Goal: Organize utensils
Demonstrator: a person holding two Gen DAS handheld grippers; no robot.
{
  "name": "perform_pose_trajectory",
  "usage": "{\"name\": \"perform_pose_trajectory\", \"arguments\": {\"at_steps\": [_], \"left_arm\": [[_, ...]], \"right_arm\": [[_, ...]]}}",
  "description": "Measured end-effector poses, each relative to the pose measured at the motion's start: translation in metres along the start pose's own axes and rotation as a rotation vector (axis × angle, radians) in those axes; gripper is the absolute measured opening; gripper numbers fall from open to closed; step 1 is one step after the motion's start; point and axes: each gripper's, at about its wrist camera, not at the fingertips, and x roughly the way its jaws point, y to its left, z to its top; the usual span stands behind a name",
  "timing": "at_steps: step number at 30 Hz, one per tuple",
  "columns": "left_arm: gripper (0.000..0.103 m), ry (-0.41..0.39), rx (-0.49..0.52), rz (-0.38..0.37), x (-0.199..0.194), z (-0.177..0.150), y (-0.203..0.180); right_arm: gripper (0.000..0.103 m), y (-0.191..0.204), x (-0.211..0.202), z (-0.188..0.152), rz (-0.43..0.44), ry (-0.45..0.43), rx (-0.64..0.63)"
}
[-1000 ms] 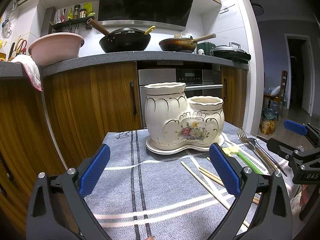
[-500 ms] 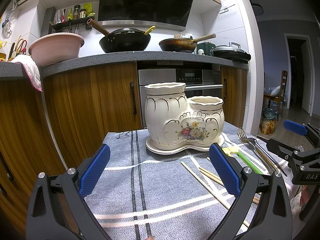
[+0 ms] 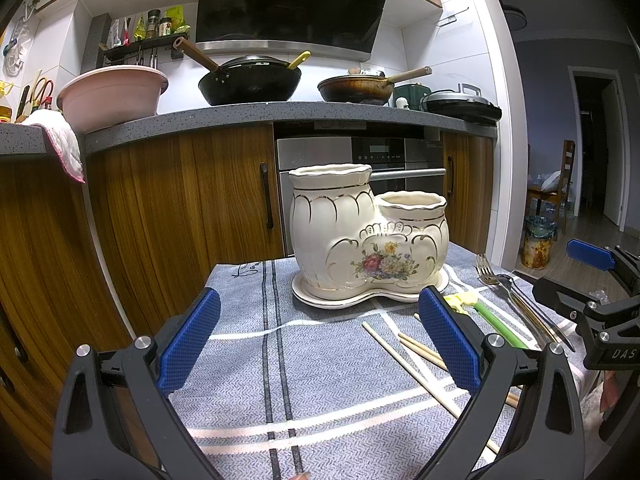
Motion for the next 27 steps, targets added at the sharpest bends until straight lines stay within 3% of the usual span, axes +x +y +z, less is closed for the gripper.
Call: {"name": "perform_pose_trajectory", "arguments": {"at_steps": [6,11,19,25,27], "left_arm": [[0.098,0.003,0.001,0.001,0.000,0.000,0.000],[0.098,0.012,0.004,0.000,0.002,-0.002,0.001],[0.098,0.034,0.024,-0.027,0.005,0.001,-0.002],[0.098,0.146,0.081,-0.022,0.016,0.006,-0.016],[0.098,0.221,0.102,-0.020,0.026,0.007,-0.023]], "right_arm": [[0.098,-0.002,0.000,0.007,0.002,0.001,-0.001],[0.098,0.003,0.000,-0.008,0.000,0.000,-0.003],[0.098,-0.019,0.004,0.006,-0.074,0.002,0.023],[0.098,-0.051,0.012,0.010,-0.131,0.117,0.062],[0.098,-0.058,0.014,0.008,-0.147,0.159,0.056]]}}
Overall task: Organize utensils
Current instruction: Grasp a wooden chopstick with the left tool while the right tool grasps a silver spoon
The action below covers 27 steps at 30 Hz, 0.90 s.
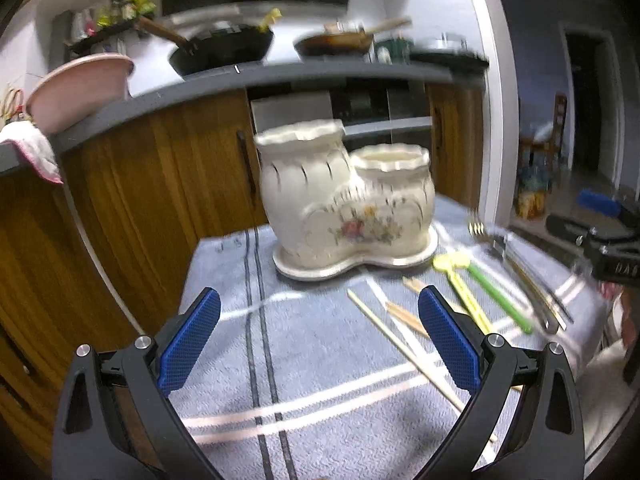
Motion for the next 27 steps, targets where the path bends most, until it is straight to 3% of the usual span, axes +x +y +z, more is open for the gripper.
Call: {"name": "perform_pose_trajectory", "arguments": {"at_steps": [3,4,9,11,13,19,22,27], "left_arm": [[0.094,0.089,-0.004,-0.029,0.017,0.002,-0.006],[0.088,0.110,0.002,-0.031,0.021,0.001,-0.008],[0.075,0.234,0.008,-0.063,0.046,-0.004,-0.018],[0.068,0.260,0.013,-0.069,0.050,-0.005,-0.021],[0.062,0.279,0.019,-0.075,0.053,-0.006,-0.024],[0.043,0.340,0.024,-0.106,0.060,-0.010,-0.030],[0.039,0.349,0.034,-0.111,0.062,-0.011,-0.031],[0.036,0.390,0.005,-0.144,0.073,-0.007,-0.028]], "right_arm": [[0.098,-0.010,0.014,-0.004,-0.001,0.089,0.024],[0.098,-0.011,0.018,-0.006,0.004,0.114,0.032],[0.093,-0.019,0.038,-0.015,-0.006,0.227,0.049],[0.084,-0.018,0.043,-0.016,-0.011,0.250,0.045],[0.068,-0.016,0.049,-0.017,-0.021,0.274,0.036],[0.044,-0.007,0.067,-0.016,-0.014,0.335,0.018],[0.036,-0.006,0.077,-0.014,-0.030,0.356,0.004],[0.034,-0.010,0.093,-0.006,-0.020,0.382,0.045]]}}
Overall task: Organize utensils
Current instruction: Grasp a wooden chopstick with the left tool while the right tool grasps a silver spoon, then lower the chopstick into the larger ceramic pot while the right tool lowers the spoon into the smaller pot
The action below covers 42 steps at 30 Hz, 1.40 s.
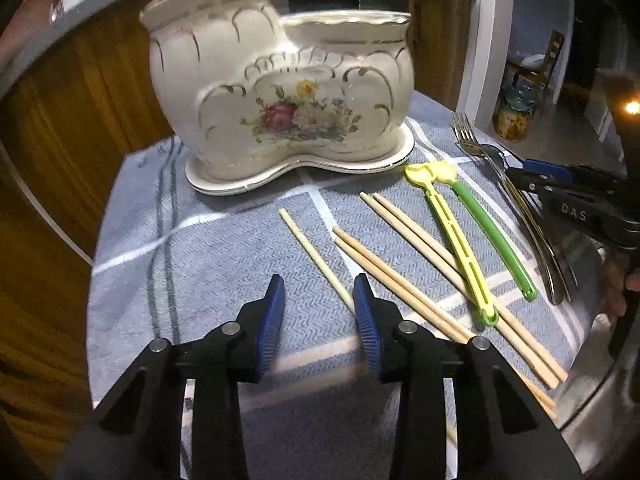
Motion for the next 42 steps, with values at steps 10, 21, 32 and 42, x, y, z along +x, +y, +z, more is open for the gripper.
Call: {"name": "perform_pose_trajectory", "arguments": {"at_steps": [10,21,32,42], "left_arm": [[0.010,0.031,0.028,-0.025,0.012,0.012,0.011],[0.004,0.005,0.069,-0.066,-0.001,0.005,0.031],[0.004,-0.234,0.086,-0.133,-0.052,-0.002,0.035],[0.004,-0.428,0.053,-0.152,-0.094,0.002,0.052]], "right_arm": [[0.005,-0.001,0.009,0.008,0.038,-0.015,0.028],[0.004,-0.010,-0.021,0.001,0.110,-0.115,0.063],[0.004,0.003,-0.085,-0.002,0.208,-0.359,-0.003],[0.002,0.031,-0.132,0.003,0.227,-0.553,-0.092]]}}
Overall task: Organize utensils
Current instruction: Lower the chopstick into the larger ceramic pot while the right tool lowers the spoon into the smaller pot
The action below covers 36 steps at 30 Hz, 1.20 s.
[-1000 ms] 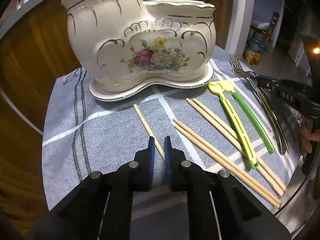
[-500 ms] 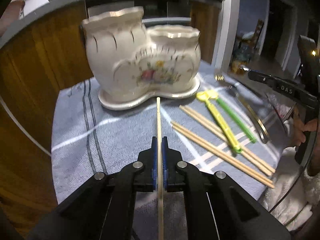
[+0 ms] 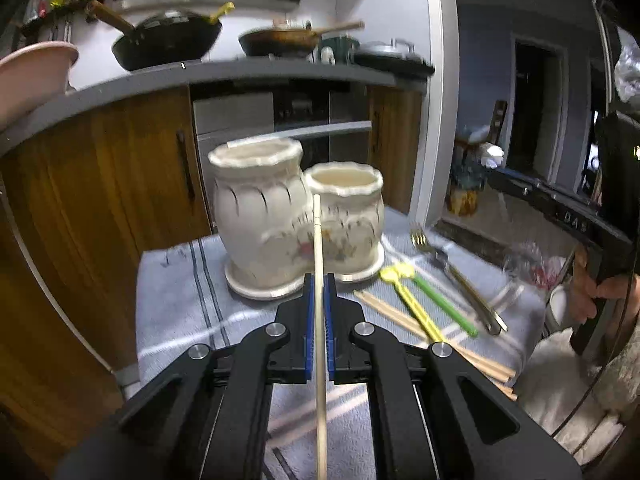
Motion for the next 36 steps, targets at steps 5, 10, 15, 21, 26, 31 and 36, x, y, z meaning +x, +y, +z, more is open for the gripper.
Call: {"name": "perform_pose_trajectory", "arguments": {"at_steps": [5,10,15,21,26,31,36], "left_arm": [[0.004,-0.103,-0.043,0.013,-0.012,0.018,0.015],[0.004,-0.203,-0.051,0.035,-0.018,0.049,0.025],[0.004,-0.306,-0.050,0.041,-0.012,0.095,0.034],[0.004,-0.400,-0.092,0.047,0.010,0.138,0.049],[0.004,-0.404,-0.141,0.049,0.046,0.159,0.062],[0.004,-0.357,-0.148,0.066,0.086,0.160,0.068],[0.004,-0.333,-0.099,0.095,0.104,0.149,0.062]], "right_arm": [[0.002,0.017,0.004,0.022,0.014,-0.064,-0.045],[0.002,0.033,0.011,0.053,0.035,-0.129,-0.071],[0.002,0.037,0.026,0.091,0.061,-0.189,-0.036],[0.002,0.026,0.051,0.107,0.034,-0.245,0.040],[0.002,0.020,0.073,0.103,-0.006,-0.246,0.051],[0.002,0.011,0.095,0.089,0.007,-0.197,0.076],[0.002,0.007,0.113,0.078,0.036,-0.128,0.085]]}}
